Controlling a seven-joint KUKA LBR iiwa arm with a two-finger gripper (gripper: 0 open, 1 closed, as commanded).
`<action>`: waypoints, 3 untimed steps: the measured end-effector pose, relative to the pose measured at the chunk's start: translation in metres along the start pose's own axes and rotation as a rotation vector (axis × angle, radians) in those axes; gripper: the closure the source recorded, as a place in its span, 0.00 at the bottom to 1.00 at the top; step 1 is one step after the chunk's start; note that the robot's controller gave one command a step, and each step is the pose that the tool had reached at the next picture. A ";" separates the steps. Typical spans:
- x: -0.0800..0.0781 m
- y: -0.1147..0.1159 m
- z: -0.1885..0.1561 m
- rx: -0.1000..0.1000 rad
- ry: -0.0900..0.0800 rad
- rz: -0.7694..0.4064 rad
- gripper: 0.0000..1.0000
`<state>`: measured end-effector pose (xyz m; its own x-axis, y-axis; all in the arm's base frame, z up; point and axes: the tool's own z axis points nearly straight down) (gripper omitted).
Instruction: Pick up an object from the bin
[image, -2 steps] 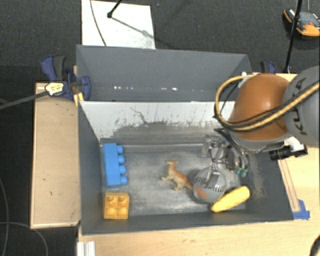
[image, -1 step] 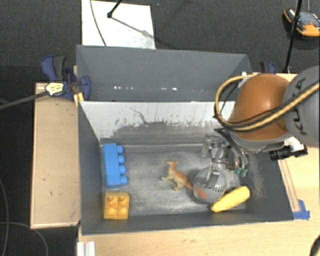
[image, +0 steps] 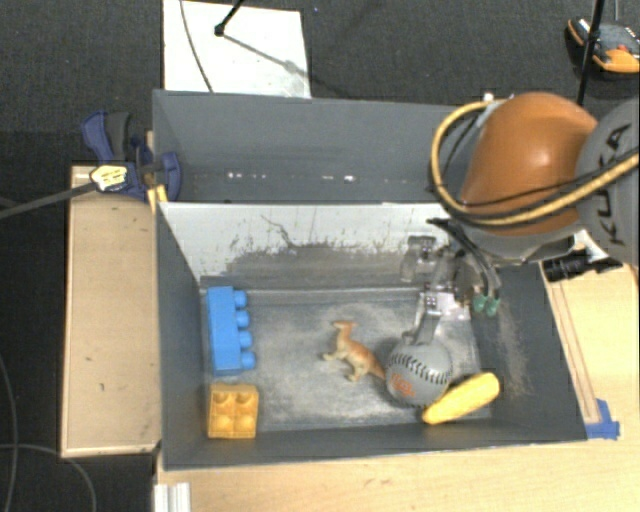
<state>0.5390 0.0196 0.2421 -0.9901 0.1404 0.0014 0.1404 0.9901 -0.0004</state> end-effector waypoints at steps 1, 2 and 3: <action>0.012 -0.012 0.003 -0.003 -0.016 -0.036 0.00; 0.031 -0.034 0.064 -0.001 -0.008 -0.033 0.00; 0.034 -0.042 0.098 0.000 -0.002 -0.137 0.00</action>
Offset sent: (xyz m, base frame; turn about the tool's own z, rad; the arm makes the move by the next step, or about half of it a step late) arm -0.0428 -0.0359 -0.0767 -0.0301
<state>0.4992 -0.0173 0.1441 -1.0000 0.0040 -0.0004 0.0040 1.0000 0.0001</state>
